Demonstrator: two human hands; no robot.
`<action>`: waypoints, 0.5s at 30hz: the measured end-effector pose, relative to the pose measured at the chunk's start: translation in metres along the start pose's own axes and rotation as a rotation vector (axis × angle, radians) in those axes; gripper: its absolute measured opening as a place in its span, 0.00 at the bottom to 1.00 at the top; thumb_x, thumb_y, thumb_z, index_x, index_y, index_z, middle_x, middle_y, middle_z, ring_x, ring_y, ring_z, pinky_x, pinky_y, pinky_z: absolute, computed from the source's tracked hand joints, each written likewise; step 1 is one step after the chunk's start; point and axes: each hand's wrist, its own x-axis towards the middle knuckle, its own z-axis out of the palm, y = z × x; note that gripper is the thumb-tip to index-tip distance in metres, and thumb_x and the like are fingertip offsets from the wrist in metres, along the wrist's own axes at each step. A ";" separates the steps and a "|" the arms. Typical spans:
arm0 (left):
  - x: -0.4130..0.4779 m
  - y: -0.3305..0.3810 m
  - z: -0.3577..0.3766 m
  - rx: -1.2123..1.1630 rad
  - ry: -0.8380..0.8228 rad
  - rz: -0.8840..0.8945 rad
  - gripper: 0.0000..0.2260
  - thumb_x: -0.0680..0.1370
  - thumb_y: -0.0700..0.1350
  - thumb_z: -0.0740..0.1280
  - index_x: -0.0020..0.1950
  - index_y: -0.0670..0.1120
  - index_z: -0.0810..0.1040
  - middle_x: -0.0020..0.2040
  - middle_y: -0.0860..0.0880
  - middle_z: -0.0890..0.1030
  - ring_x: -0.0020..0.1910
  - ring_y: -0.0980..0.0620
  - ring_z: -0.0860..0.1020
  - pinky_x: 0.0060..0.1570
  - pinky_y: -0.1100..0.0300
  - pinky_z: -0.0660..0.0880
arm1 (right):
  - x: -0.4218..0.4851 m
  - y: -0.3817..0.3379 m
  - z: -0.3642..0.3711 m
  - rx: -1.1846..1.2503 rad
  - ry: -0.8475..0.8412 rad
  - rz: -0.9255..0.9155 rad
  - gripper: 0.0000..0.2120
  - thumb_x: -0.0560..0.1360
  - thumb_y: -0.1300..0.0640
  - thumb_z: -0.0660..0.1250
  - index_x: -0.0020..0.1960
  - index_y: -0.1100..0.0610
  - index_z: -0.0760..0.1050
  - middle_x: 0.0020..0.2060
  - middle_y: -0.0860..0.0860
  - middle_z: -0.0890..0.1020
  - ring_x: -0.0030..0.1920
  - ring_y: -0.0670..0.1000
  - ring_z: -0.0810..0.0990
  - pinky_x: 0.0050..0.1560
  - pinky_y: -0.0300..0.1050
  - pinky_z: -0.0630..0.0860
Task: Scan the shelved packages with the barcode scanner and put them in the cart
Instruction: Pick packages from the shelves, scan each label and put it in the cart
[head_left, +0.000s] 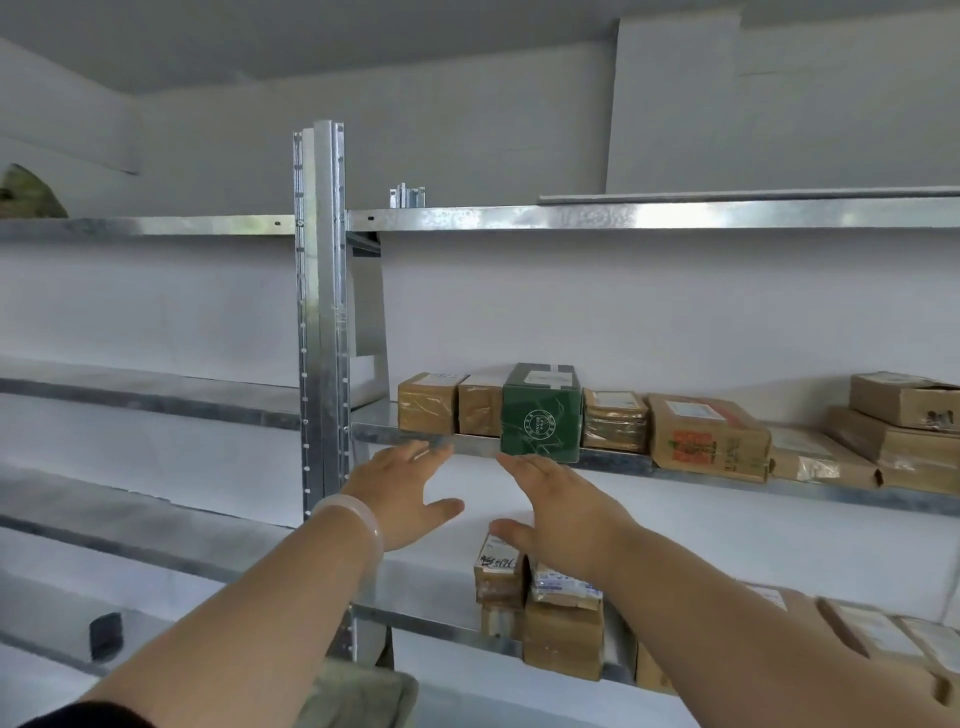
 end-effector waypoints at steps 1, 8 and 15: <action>0.007 -0.007 0.002 -0.018 -0.028 -0.007 0.33 0.79 0.65 0.58 0.80 0.59 0.48 0.81 0.54 0.50 0.80 0.48 0.51 0.76 0.48 0.54 | 0.013 -0.001 0.004 0.009 0.006 -0.010 0.36 0.78 0.37 0.59 0.79 0.45 0.46 0.79 0.46 0.54 0.77 0.50 0.55 0.73 0.48 0.59; 0.064 -0.041 0.006 -0.118 0.005 -0.060 0.33 0.79 0.64 0.60 0.80 0.60 0.49 0.81 0.55 0.51 0.79 0.49 0.52 0.76 0.49 0.56 | 0.100 0.003 0.028 0.187 0.099 0.008 0.35 0.78 0.38 0.60 0.79 0.46 0.49 0.78 0.47 0.57 0.77 0.51 0.57 0.72 0.51 0.62; 0.145 -0.063 0.018 -0.094 0.085 -0.138 0.31 0.79 0.63 0.59 0.79 0.60 0.52 0.80 0.56 0.54 0.78 0.49 0.55 0.74 0.49 0.60 | 0.194 0.015 0.046 0.342 0.189 -0.053 0.32 0.79 0.43 0.62 0.78 0.49 0.53 0.75 0.49 0.61 0.75 0.51 0.59 0.70 0.48 0.64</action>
